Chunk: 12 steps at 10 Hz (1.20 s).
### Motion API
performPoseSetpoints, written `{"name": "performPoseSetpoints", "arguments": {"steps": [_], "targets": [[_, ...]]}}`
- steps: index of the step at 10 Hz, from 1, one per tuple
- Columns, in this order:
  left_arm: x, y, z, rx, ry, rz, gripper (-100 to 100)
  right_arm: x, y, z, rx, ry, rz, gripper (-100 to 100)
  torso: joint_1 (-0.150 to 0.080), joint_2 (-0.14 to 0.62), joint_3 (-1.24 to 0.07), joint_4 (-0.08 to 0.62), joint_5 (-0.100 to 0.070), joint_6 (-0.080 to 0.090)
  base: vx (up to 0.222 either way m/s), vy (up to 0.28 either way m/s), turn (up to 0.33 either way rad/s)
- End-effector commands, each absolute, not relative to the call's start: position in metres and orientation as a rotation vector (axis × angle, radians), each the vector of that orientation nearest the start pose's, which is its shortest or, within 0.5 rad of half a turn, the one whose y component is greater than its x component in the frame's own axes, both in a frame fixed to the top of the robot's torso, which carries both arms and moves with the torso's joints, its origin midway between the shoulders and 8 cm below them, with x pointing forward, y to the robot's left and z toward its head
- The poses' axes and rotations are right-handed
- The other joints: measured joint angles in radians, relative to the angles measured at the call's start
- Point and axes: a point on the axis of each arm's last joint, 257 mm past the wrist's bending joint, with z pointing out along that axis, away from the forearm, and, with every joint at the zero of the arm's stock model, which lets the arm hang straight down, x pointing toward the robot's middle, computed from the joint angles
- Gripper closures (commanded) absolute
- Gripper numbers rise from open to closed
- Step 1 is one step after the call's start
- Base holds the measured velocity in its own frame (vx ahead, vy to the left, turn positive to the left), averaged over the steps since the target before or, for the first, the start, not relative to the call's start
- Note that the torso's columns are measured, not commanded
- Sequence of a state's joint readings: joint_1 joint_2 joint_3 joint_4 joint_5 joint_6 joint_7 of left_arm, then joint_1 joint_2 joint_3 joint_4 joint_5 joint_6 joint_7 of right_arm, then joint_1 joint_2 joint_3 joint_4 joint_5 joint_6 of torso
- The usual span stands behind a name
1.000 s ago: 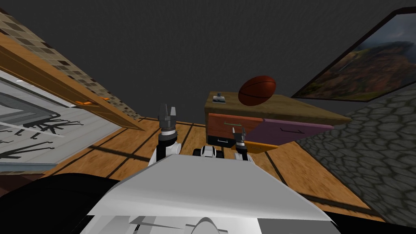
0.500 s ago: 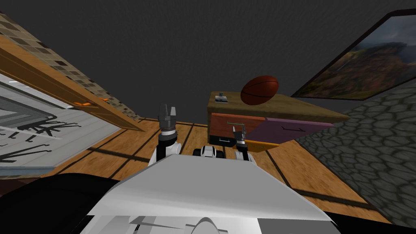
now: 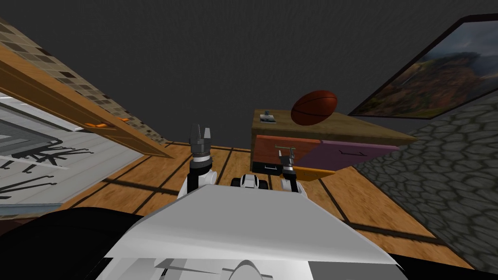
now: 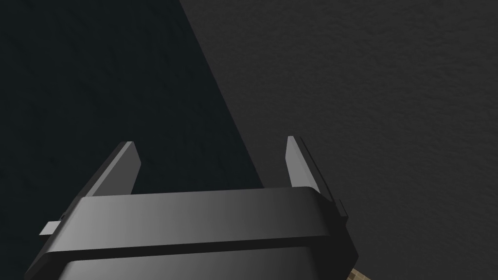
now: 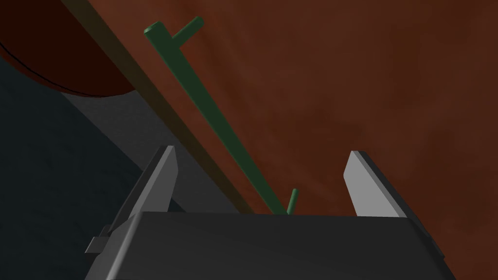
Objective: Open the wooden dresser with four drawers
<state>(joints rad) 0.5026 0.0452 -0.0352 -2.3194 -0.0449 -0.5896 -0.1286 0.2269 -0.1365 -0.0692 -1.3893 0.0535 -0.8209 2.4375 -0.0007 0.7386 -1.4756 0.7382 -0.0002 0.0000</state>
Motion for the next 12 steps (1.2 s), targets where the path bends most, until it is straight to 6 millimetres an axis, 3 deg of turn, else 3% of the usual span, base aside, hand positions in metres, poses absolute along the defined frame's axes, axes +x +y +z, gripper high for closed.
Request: {"name": "performPoseSetpoints", "arguments": {"steps": [1,12], "targets": [[0.322,0.252,0.055,-0.454,0.611,-1.219,0,0.434,-0.310,-0.211,-0.629,1.058,-0.970,-100,0.002,0.000,0.000,0.000,0.000,0.000,-0.018,0.107,-0.037],[0.322,0.252,0.055,-0.454,0.611,-1.219,0,0.458,-0.338,-0.201,-0.723,1.124,-1.015,-100,0.000,-0.001,-0.001,0.000,0.000,0.000,-0.017,0.082,-0.031]]}}
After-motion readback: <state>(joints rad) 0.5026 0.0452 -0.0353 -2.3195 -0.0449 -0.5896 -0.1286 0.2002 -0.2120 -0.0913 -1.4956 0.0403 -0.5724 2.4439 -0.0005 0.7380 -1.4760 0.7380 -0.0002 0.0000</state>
